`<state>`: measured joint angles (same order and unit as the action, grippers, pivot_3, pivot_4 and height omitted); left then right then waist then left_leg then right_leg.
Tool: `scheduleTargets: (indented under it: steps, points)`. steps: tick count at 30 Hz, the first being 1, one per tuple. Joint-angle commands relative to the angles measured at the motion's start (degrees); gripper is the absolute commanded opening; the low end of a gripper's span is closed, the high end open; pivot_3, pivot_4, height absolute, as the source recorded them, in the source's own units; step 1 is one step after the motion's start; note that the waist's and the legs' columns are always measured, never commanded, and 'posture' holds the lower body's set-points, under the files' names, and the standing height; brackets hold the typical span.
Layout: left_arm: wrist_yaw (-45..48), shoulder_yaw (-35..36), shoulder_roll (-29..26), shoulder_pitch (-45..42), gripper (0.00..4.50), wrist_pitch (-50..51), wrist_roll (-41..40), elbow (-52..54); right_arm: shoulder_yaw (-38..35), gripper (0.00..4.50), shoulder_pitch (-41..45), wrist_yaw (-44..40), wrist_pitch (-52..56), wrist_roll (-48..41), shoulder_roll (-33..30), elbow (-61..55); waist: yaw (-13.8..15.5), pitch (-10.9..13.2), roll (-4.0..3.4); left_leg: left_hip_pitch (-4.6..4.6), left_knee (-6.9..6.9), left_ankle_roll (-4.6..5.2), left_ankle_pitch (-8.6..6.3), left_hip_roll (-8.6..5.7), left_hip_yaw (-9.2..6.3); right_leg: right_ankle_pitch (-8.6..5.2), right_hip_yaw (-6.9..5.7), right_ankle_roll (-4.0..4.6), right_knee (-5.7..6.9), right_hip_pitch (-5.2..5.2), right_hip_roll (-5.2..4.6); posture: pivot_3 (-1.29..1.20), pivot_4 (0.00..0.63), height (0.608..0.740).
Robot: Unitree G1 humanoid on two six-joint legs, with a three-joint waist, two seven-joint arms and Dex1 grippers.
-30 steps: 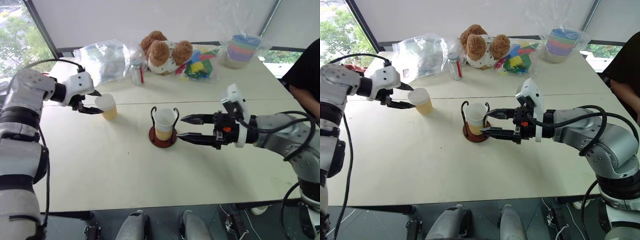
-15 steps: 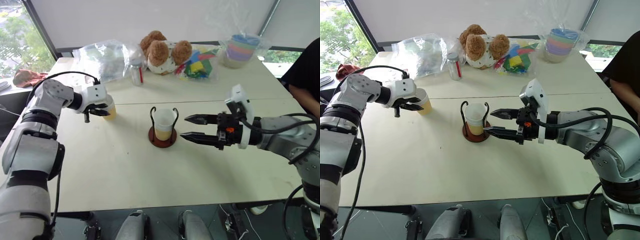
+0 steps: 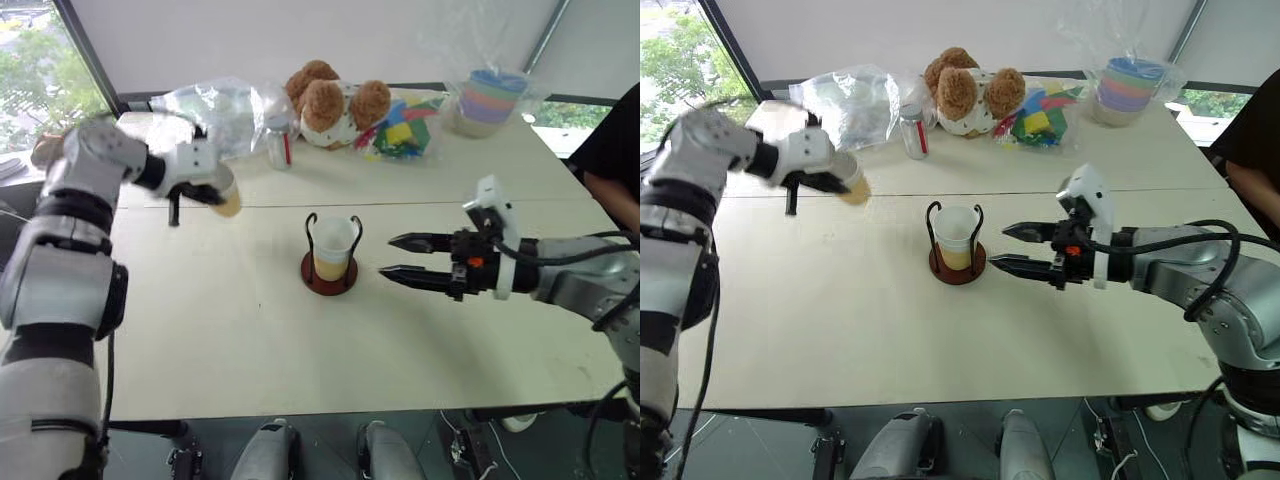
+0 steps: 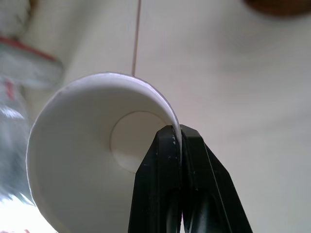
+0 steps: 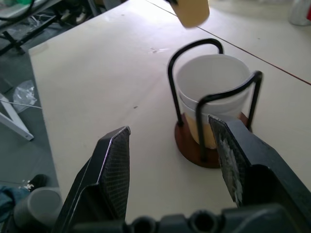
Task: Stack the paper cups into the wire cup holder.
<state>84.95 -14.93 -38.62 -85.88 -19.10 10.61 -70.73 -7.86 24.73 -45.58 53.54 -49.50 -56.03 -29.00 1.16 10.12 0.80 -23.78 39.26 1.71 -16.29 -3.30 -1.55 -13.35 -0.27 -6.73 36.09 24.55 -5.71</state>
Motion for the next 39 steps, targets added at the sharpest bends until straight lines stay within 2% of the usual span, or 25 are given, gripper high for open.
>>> scheduleTargets:
  steps: [1,6,12,15,20,26,36,39]
  points:
    - [7.35,-1.67,2.22,-5.34,0.02,6.59,-10.21,7.16,-1.53,2.77,-0.46,-3.24,-3.30,3.59,-2.89,1.69,-0.33,0.00,-0.01,-0.01,0.00,0.00,0.00,-0.01,0.01,0.00,0.00,0.00,-0.01,0.00,-0.02,0.00,0.150,0.740]
    - [7.55,-12.38,2.79,-4.91,0.02,16.63,-28.16,19.14,-2.62,2.77,-0.06,-2.53,-3.47,3.95,-2.09,1.45,-1.95,0.00,-0.10,0.13,-0.07,0.05,-0.03,0.06,0.03,-0.02,0.06,-0.06,0.06,0.03,-0.01,0.00,0.150,0.740]
    - [7.55,-23.05,0.87,-5.03,0.02,18.46,-37.82,22.97,-3.68,2.77,-1.53,0.16,-2.35,2.62,-0.63,-1.18,-2.07,0.03,-0.16,0.23,-0.11,0.05,-0.03,0.17,0.02,-0.02,0.14,-0.06,0.11,0.12,0.11,0.00,0.150,0.740]
    - [7.55,-29.67,-2.04,-4.81,0.02,19.68,-42.61,26.65,-4.53,2.77,-2.71,1.41,-1.87,2.05,-0.24,-2.37,-1.86,0.03,-0.16,0.23,-0.09,0.04,-0.02,0.15,0.04,-0.02,0.16,-0.05,0.10,0.11,0.10,0.00,0.150,0.740]
    - [7.55,-35.70,-4.80,-5.05,0.02,20.43,-47.76,30.74,-4.86,2.77,-3.41,3.14,-1.42,1.40,0.96,-3.47,-1.51,0.03,-0.16,0.20,-0.09,0.03,-0.02,0.13,0.03,-0.03,0.19,-0.05,0.04,0.09,0.06,0.00,0.150,0.740]
    - [7.55,-39.24,-5.33,-4.24,0.02,19.43,-49.71,32.77,-4.12,2.77,-3.31,4.27,-1.73,1.35,1.88,-3.54,-1.69,0.03,-0.15,0.20,-0.07,0.03,-0.01,0.10,0.04,-0.03,0.19,-0.05,0.03,0.06,0.05,0.00,0.150,0.740]
    - [7.55,-42.63,-1.32,-4.61,0.02,14.11,-46.25,25.80,-4.42,2.77,-4.19,4.74,-2.12,1.30,3.28,-3.73,-1.69,0.03,-0.15,0.20,-0.07,0.03,-0.02,0.10,0.06,-0.03,0.18,-0.05,0.03,0.06,0.07,0.00,0.150,0.740]
    - [7.55,-42.16,-0.21,-4.81,0.88,13.11,-45.66,24.84,-4.56,2.77,-4.61,4.83,-2.25,1.29,3.43,-3.86,-1.65,0.03,-0.15,0.20,-0.08,0.03,-0.02,0.10,0.05,-0.03,0.18,-0.05,0.03,0.06,0.07,0.00,0.150,0.740]
